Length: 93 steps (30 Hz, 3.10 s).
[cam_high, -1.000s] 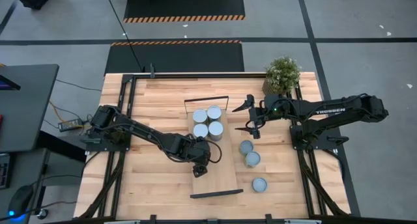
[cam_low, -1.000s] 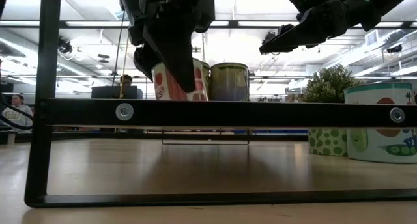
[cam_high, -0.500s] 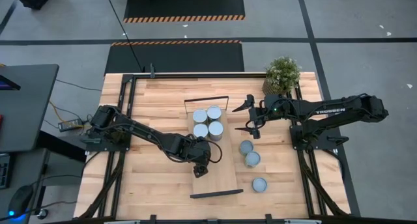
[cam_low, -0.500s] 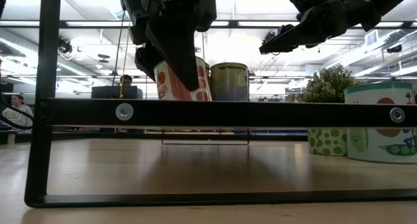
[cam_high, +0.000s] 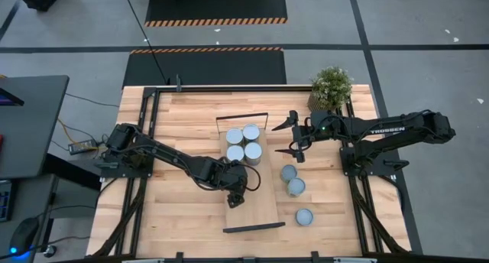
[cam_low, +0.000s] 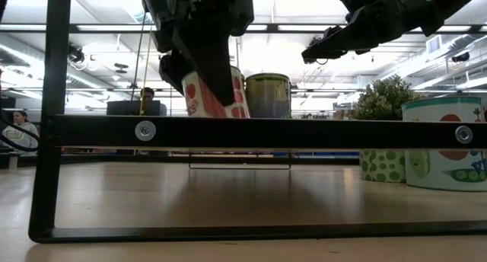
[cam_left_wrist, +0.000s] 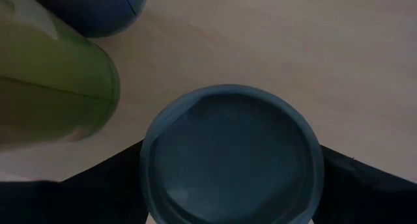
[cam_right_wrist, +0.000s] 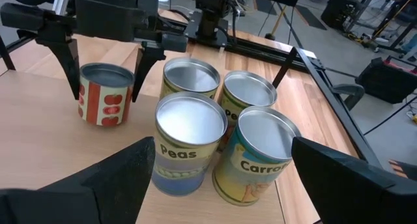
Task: Pick and place cans onto a shelf
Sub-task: Put the canned diced tomatoes on the shelf, then put the canned green peas on the shelf
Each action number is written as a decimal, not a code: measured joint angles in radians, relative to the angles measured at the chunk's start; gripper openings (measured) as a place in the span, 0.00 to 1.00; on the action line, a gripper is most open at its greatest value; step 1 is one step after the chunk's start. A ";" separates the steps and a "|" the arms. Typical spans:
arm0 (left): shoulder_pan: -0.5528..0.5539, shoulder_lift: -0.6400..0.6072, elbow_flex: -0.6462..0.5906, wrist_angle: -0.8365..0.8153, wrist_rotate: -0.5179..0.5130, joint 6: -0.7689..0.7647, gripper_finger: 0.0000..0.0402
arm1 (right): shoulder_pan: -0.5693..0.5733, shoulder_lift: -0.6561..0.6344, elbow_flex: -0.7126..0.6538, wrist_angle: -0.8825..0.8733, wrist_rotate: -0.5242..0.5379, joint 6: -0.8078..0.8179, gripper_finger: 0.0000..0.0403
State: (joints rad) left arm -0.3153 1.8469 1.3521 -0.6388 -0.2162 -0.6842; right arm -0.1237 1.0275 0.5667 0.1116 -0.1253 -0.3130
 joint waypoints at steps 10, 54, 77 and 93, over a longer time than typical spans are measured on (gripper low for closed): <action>0.003 0.000 0.000 -0.009 -0.065 0.022 0.80 | 0.000 0.000 0.000 0.000 0.000 0.000 0.91; -0.102 0.006 0.082 0.134 0.120 0.275 0.98 | 0.000 0.001 0.000 0.004 -0.005 -0.001 0.91; -0.100 0.048 0.080 -0.005 0.031 0.246 0.98 | 0.006 0.002 0.000 0.006 -0.007 -0.002 0.91; -0.090 -0.101 0.082 -0.183 0.160 0.224 0.98 | 0.243 0.002 0.000 -0.231 0.227 0.260 0.91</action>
State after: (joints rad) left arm -0.4053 1.7459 1.4342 -0.8221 -0.0558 -0.4599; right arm 0.1197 1.0294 0.5671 -0.1194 0.1018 -0.0531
